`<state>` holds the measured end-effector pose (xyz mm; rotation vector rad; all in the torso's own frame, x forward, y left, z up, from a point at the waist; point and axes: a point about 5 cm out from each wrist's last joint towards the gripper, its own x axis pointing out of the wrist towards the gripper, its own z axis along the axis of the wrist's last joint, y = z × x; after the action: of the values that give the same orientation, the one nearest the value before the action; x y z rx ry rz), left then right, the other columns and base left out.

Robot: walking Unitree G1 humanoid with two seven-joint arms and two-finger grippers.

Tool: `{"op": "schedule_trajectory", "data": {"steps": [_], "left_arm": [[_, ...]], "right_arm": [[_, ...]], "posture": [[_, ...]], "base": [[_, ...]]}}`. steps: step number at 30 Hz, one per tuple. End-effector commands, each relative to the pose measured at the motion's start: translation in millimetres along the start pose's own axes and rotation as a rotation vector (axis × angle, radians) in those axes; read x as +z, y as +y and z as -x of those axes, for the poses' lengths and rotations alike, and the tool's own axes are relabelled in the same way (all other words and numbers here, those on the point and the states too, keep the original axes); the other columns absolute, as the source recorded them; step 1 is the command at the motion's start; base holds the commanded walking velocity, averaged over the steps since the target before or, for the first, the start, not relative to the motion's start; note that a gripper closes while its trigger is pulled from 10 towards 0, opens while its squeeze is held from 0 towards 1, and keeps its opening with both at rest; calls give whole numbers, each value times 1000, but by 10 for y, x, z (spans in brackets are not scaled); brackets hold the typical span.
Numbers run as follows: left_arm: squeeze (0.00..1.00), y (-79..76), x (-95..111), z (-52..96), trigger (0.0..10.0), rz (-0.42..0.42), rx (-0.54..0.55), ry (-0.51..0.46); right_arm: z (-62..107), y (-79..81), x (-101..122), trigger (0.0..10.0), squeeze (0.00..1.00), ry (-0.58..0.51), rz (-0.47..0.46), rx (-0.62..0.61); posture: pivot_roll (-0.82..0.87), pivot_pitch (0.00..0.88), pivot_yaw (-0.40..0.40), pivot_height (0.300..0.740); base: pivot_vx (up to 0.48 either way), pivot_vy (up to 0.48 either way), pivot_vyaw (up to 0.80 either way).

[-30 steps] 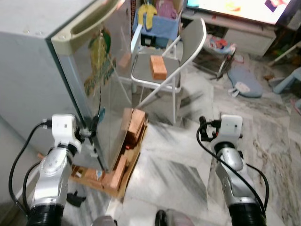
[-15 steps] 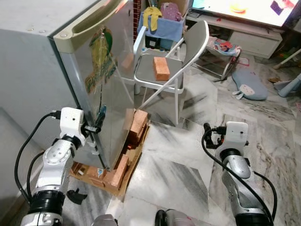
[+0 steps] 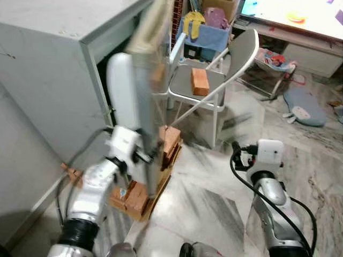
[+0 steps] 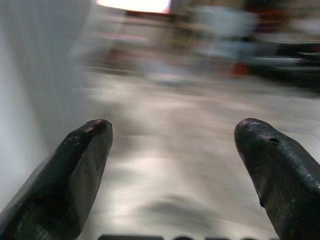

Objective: Restocking fridge

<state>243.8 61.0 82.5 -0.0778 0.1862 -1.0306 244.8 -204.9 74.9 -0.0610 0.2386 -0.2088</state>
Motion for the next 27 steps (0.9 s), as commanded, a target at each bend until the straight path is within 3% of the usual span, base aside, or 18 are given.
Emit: {"op": "schedule_trajectory", "data": {"steps": [1, 3, 5, 6, 7, 9, 14, 20, 21, 27], "left_arm": [[0, -109, 61, -35, 10000, 27, -87, -1], [0, 109, -48, 43, 10000, 8, 48, 27], [0, 202, -54, 87, 10000, 5, 99, 25], [0, 323, -23, 159, 10000, 2, 160, 15], [0, 323, -23, 159, 10000, 2, 160, 15], [0, 499, 45, 342, 10000, 4, 250, -6], [0, 620, 39, 578, 10000, 6, 368, 0], [0, 662, -89, 812, 10000, 39, 506, -4], [0, 668, -135, 917, 10000, 54, 566, -7], [0, 741, -117, 1053, 10000, 42, 662, -13]], "right_arm": [[37, -155, -17, 10000, 0, 19, 16, -74], [73, -231, -84, 10000, 0, 52, -1, -128], [71, -239, -76, 10000, 0, 48, -2, -135], [67, -242, -61, 10000, 0, 40, 10, -139], [67, -242, -61, 10000, 0, 40, 10, -139], [62, -245, -58, 10000, 0, 45, 26, -147], [38, -220, -43, 10000, 0, 47, 12, -144], [-12, -173, 14, 10000, 0, 25, 0, -130], [-28, -164, 30, 10000, 0, 18, -5, -128], [-91, -103, 87, 10000, 0, -6, -23, -102]], "posture": [[107, 38, -69, 740], [97, 40, -63, 740], [97, 40, -63, 740], [97, 40, -63, 740], [97, 40, -63, 740], [102, 40, -61, 740], [100, 36, -61, 740], [87, 29, -54, 740], [82, 26, -51, 740], [95, 36, -57, 740]], "base": [[0, 0, 0], [0, 0, 0], [0, 0, 0], [0, 0, 0], [0, 0, 0], [0, -390, 0], [0, -445, -576], [0, -447, 0], [0, -454, 0], [0, -454, 0]]}}
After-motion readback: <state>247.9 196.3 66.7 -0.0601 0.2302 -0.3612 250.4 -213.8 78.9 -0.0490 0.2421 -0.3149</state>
